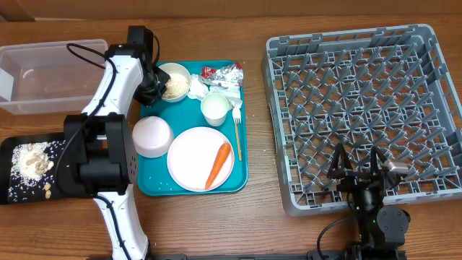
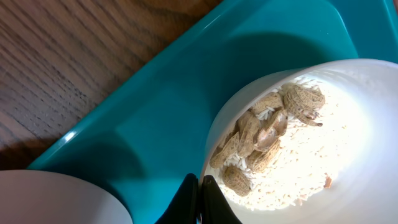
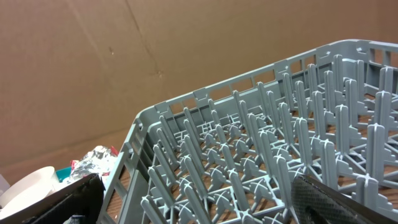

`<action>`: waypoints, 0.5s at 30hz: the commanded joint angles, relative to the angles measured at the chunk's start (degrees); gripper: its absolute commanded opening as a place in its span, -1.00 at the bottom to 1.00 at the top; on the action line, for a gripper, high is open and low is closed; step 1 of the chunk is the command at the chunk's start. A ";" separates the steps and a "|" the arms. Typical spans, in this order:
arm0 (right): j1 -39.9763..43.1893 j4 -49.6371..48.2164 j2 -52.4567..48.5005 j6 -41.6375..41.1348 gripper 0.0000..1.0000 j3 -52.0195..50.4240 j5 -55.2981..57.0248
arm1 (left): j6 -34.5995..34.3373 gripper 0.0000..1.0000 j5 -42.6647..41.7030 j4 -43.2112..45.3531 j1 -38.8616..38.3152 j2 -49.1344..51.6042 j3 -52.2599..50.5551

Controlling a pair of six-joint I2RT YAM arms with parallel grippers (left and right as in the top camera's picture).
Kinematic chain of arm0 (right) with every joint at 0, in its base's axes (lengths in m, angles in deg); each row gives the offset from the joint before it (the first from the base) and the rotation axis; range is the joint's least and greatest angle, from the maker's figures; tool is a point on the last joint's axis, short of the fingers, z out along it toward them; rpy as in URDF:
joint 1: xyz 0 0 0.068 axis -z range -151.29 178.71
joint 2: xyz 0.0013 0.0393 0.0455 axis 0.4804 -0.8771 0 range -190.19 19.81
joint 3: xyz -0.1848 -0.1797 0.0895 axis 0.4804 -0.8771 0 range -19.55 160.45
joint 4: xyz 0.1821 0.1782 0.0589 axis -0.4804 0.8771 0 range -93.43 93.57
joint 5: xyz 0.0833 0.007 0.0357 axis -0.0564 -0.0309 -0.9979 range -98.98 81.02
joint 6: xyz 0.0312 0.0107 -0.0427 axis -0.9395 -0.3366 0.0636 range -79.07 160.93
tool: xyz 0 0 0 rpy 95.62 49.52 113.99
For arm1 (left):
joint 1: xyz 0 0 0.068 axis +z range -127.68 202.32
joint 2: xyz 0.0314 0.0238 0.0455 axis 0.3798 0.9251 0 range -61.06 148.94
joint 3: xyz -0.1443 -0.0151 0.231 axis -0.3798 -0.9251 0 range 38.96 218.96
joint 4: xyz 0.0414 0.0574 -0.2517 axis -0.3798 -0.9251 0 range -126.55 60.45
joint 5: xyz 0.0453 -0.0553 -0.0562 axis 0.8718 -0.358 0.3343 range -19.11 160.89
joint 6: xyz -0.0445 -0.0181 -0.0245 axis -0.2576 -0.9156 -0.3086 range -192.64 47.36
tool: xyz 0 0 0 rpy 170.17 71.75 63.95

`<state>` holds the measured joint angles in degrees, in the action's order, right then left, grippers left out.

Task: Sort waste into correct bins and load items into the dishwasher rack
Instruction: 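Lift the upper bowl with the left gripper and carry it left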

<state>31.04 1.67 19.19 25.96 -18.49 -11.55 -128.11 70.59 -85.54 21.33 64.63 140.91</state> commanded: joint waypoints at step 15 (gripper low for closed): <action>0.33 -0.46 0.46 -0.09 1.00 -0.59 -0.04 | 7.52 -0.92 2.38 -20.61 4.09 0.17 21.55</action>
<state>31.04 1.69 19.19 25.94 -18.49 -11.57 -123.36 71.79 -101.45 23.65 65.09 153.19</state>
